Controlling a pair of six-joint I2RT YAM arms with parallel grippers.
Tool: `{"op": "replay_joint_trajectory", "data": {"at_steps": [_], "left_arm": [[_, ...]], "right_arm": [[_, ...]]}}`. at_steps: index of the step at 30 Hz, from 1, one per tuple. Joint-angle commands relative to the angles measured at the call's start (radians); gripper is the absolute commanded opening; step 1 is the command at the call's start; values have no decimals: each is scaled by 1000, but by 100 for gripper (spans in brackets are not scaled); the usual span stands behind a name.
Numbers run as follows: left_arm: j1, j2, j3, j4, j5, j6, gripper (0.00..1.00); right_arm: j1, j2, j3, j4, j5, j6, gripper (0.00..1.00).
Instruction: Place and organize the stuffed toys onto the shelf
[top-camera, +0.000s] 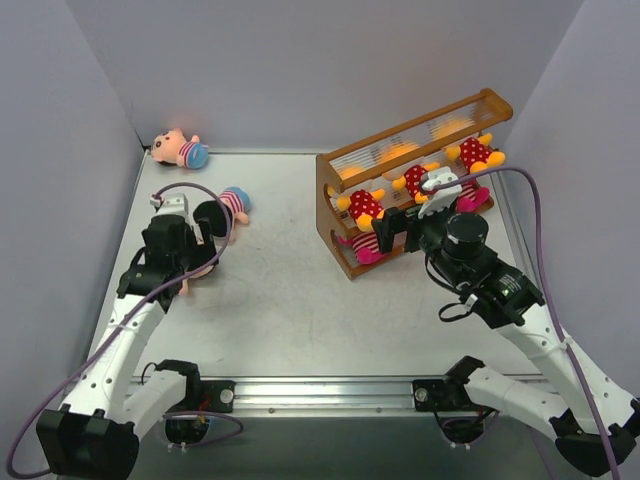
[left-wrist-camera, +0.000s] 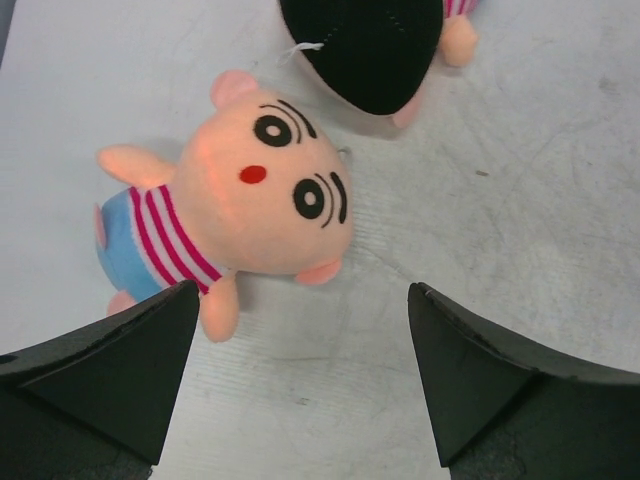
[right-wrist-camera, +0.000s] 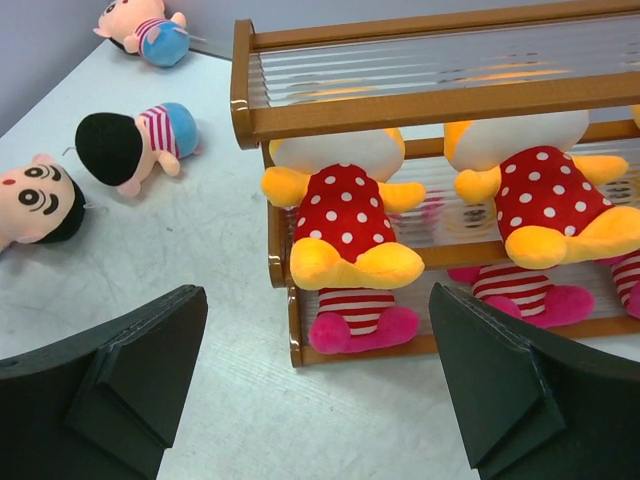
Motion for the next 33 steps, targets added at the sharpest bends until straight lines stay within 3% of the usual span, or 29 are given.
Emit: {"op": "replay_joint_trajectory", "data": {"at_steps": [1, 10, 19, 27, 33], "left_arm": [[93, 50, 92, -50, 5, -28, 94], [340, 214, 146, -61, 99, -134, 97], [567, 440, 172, -5, 153, -169, 100], [583, 526, 155, -57, 258, -165, 94], [557, 459, 55, -100, 396, -202, 93]], "right_arm": [[-8, -23, -22, 76, -41, -16, 99], [-8, -68, -70, 162, -216, 30, 100], [-8, -96, -120, 185, -274, 44, 99], [-6, -120, -136, 171, -256, 10, 99], [-8, -132, -143, 170, -248, 6, 99]]}}
